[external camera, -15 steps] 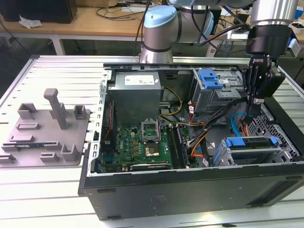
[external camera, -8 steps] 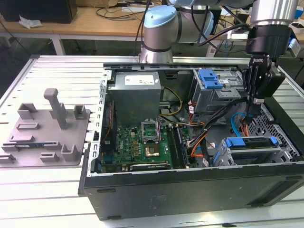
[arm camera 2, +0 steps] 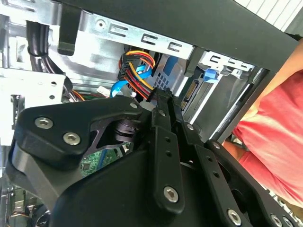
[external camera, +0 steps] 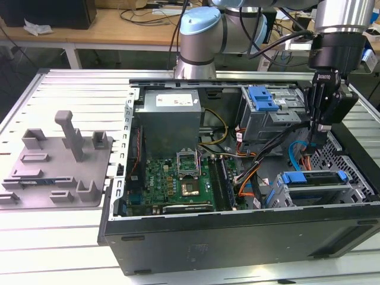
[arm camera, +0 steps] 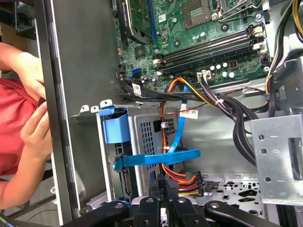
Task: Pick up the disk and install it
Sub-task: 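Insert the first disk wire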
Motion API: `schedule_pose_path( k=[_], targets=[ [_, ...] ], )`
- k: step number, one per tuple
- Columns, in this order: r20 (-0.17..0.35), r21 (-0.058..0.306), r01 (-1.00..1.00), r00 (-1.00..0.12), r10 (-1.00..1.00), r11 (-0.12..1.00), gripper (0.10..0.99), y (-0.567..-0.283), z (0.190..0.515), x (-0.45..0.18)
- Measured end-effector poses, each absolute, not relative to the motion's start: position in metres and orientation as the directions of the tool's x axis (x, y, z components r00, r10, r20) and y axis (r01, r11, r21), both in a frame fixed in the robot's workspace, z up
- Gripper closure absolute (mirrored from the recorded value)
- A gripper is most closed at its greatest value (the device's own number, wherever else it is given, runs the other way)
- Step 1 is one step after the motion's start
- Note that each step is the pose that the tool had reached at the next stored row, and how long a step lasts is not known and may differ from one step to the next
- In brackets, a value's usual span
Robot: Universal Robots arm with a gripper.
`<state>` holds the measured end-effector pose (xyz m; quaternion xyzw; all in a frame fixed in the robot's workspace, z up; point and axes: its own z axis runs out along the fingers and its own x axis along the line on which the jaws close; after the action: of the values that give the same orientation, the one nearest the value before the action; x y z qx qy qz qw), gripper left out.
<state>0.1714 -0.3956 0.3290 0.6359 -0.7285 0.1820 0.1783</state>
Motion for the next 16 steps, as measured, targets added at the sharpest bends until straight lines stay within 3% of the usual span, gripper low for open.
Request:
schedule_pose_path(
  k=[16],
  targets=[
    [0.416,-0.028,-0.992,-0.126,-0.901,0.126,0.922,-0.426,0.338,0.175]
  ],
)
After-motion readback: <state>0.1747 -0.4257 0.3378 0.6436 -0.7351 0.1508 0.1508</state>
